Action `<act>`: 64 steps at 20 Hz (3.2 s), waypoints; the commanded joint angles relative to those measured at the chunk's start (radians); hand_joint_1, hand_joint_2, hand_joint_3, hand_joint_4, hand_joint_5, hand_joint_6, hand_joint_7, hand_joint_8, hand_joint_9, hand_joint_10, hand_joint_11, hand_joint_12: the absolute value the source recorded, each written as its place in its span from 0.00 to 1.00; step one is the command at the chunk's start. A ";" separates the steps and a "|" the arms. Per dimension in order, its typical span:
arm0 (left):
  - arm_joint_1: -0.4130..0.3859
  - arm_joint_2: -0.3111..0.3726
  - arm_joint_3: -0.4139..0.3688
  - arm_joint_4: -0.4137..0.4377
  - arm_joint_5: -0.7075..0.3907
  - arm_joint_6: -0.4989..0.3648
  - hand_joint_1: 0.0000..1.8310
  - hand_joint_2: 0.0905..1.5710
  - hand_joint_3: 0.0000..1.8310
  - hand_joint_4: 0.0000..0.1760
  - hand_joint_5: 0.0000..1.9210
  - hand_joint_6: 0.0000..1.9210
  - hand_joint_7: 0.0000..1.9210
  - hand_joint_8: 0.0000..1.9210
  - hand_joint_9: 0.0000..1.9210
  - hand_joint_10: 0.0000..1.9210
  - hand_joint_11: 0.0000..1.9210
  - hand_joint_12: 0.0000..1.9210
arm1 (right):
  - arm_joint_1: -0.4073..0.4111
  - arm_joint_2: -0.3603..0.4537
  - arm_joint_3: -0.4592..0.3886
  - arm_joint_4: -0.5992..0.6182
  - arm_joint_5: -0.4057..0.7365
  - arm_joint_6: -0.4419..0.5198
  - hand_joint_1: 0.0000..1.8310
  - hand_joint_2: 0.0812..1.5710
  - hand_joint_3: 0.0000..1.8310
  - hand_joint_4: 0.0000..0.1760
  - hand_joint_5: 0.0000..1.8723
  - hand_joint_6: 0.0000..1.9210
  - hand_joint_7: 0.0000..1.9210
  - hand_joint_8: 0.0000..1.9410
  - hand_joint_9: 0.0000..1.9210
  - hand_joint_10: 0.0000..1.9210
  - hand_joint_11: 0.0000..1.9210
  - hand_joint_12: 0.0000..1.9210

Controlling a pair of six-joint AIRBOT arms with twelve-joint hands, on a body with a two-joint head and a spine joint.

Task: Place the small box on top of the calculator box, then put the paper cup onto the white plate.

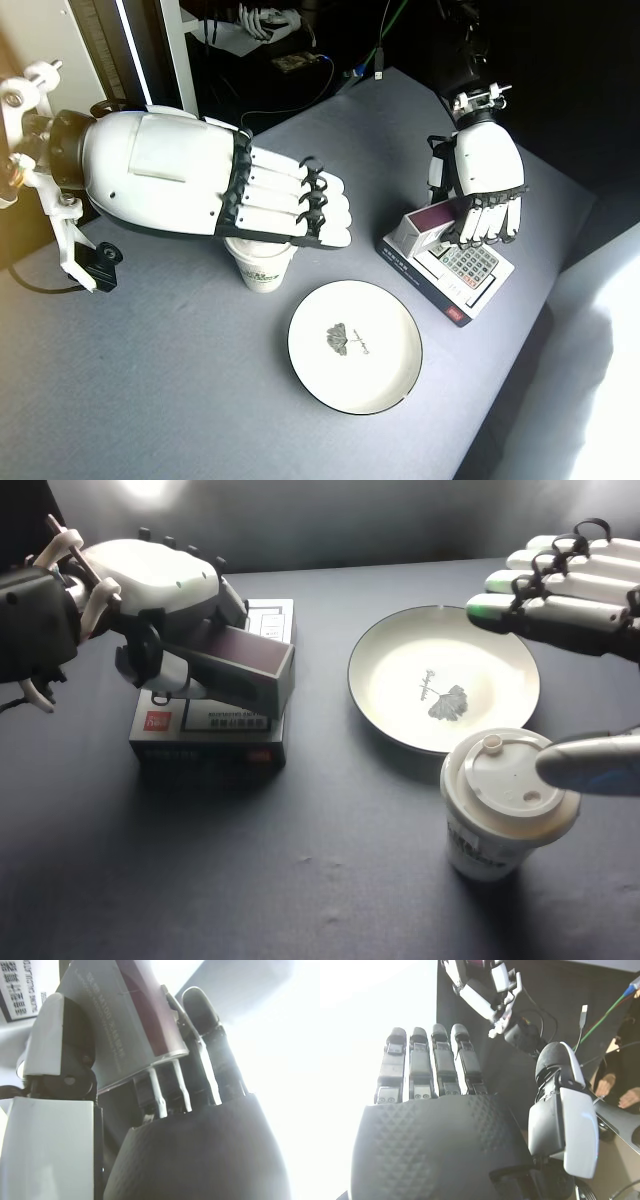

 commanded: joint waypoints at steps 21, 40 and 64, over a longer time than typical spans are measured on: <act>0.006 0.012 -0.005 0.013 -0.113 -0.016 0.28 0.57 0.00 0.00 0.09 0.00 0.12 0.00 0.13 0.00 0.00 0.35 | 0.052 -0.028 0.063 -0.323 0.075 0.359 0.06 0.69 0.00 0.00 0.05 0.00 0.02 0.00 0.00 0.00 0.00 0.02; -0.040 0.177 -0.231 -0.029 -0.120 -0.014 0.16 0.58 0.00 0.00 0.10 0.00 0.14 0.00 0.15 0.00 0.00 0.33 | 0.160 -0.167 0.103 -0.642 -0.134 0.604 0.47 0.50 0.00 0.00 0.00 0.00 0.00 0.00 0.00 0.00 0.00 0.00; 0.276 0.494 -0.501 0.632 -0.470 -0.510 0.17 0.59 0.00 0.00 0.12 0.00 0.16 0.00 0.16 0.00 0.00 0.36 | 0.127 -0.245 0.209 -0.877 -0.116 0.817 0.59 0.58 0.01 0.00 0.00 0.00 0.00 0.00 0.00 0.00 0.00 0.00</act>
